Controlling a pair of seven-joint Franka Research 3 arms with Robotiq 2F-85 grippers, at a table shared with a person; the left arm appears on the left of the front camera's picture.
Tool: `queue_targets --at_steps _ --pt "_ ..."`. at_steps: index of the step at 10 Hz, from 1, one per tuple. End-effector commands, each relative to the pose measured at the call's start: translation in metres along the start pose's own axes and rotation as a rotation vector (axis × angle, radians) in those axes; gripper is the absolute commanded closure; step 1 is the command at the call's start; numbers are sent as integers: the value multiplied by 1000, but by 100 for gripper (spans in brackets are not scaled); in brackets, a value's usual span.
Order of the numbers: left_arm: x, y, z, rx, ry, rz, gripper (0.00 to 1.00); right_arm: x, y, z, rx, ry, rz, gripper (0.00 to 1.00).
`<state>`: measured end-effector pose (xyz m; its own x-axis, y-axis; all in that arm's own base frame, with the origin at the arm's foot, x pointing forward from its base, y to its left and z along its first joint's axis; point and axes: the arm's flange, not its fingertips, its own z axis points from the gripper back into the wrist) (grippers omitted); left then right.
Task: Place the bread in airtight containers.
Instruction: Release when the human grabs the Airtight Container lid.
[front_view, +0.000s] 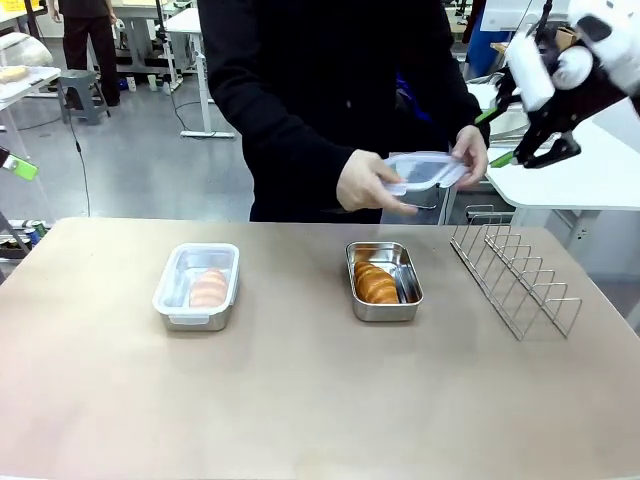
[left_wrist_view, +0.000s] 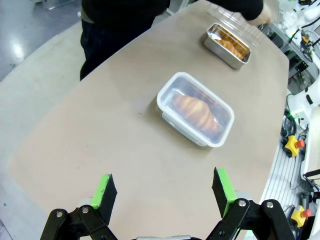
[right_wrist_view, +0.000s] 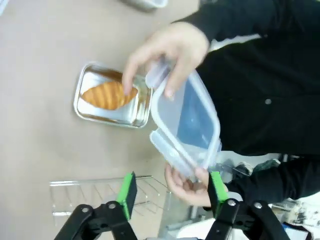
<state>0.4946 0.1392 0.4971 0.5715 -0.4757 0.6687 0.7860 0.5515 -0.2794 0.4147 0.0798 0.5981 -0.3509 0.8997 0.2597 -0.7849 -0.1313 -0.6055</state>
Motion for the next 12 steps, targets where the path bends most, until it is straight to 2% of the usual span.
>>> queue_targets --at_steps 1,4,6,8,11,12 --pt "1 -3 0 -1 9 -10 0 -24 -21 39 9 -76 -270 0" --pt "1 -3 0 -1 9 -10 0 -101 -8 93 39 -275 -565 0" --pt "1 -3 0 -1 9 -10 0 -152 35 121 65 -325 -723 0" --pt "1 -3 0 -1 9 -10 0 -192 86 126 63 -336 -850 0" --pt "1 -3 0 -1 9 -10 0 -206 109 138 40 -318 -841 0" --pt "1 -3 0 -1 9 -10 0 -202 109 140 13 -334 -778 0"
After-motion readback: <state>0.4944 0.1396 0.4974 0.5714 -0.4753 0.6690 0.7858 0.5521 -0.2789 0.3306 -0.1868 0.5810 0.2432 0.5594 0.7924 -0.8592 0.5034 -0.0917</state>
